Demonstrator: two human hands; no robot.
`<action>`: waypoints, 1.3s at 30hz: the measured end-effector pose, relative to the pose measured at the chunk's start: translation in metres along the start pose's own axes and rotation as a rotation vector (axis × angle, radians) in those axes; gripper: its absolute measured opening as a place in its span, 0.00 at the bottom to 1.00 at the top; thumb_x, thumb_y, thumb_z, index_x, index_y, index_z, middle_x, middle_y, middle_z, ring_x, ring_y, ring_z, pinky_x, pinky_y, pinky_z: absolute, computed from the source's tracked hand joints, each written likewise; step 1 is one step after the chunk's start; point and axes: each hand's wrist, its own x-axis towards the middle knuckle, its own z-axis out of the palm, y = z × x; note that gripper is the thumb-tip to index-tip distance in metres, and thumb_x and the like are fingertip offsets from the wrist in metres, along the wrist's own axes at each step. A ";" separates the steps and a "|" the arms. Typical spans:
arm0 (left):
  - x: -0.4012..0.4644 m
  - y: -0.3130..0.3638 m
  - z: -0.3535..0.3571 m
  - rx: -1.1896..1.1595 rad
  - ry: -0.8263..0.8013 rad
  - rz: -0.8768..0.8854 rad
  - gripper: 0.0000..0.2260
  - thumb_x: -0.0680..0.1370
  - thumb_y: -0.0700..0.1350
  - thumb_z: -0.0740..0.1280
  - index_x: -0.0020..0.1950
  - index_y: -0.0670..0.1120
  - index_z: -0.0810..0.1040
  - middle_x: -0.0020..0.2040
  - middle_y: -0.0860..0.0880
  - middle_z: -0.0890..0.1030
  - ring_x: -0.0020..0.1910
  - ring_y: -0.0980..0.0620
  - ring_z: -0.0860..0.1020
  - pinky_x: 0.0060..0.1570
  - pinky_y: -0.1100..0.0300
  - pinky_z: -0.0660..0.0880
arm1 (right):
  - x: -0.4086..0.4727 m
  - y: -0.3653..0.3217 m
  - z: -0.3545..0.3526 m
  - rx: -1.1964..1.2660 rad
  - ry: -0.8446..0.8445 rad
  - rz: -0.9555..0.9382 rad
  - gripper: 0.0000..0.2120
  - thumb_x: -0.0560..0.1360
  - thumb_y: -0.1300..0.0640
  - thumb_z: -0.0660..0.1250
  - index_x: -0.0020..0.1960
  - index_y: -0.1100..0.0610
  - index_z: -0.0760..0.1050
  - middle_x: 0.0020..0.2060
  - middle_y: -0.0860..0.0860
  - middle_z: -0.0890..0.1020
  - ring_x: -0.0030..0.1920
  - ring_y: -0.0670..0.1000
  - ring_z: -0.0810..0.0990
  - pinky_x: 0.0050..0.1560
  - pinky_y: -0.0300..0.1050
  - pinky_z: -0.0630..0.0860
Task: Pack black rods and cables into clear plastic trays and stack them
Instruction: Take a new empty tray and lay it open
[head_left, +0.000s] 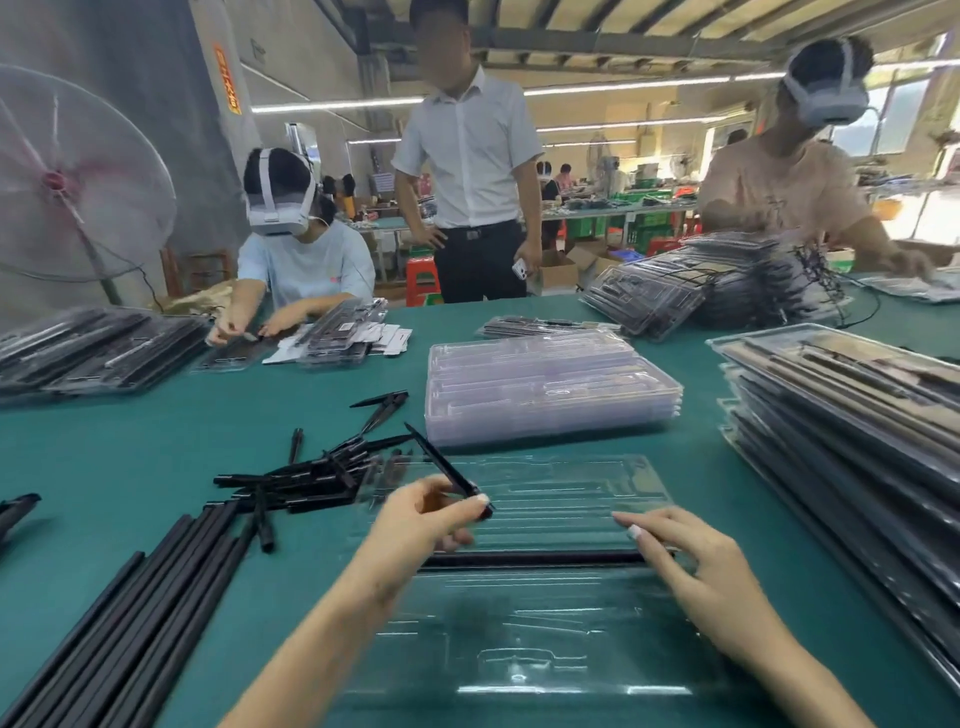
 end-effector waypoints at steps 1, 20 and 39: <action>-0.004 -0.001 0.018 -0.101 -0.078 -0.048 0.07 0.73 0.42 0.72 0.49 0.44 0.79 0.39 0.49 0.85 0.31 0.58 0.79 0.32 0.67 0.72 | -0.001 -0.003 0.000 0.096 -0.019 0.010 0.10 0.74 0.55 0.67 0.53 0.46 0.82 0.44 0.44 0.83 0.47 0.43 0.81 0.50 0.30 0.72; -0.014 -0.044 0.039 0.722 -0.141 0.437 0.04 0.75 0.46 0.72 0.47 0.52 0.85 0.41 0.57 0.78 0.43 0.62 0.74 0.47 0.70 0.69 | -0.002 0.012 -0.012 -0.348 -0.417 -0.210 0.12 0.74 0.44 0.68 0.56 0.40 0.80 0.44 0.31 0.71 0.46 0.35 0.71 0.51 0.34 0.69; -0.026 -0.046 0.000 1.039 -0.097 0.636 0.15 0.80 0.46 0.60 0.65 0.55 0.74 0.58 0.56 0.75 0.59 0.58 0.69 0.54 0.67 0.58 | 0.001 -0.035 0.030 -0.532 -0.208 -0.270 0.13 0.75 0.48 0.68 0.34 0.50 0.79 0.36 0.42 0.76 0.37 0.47 0.77 0.37 0.44 0.74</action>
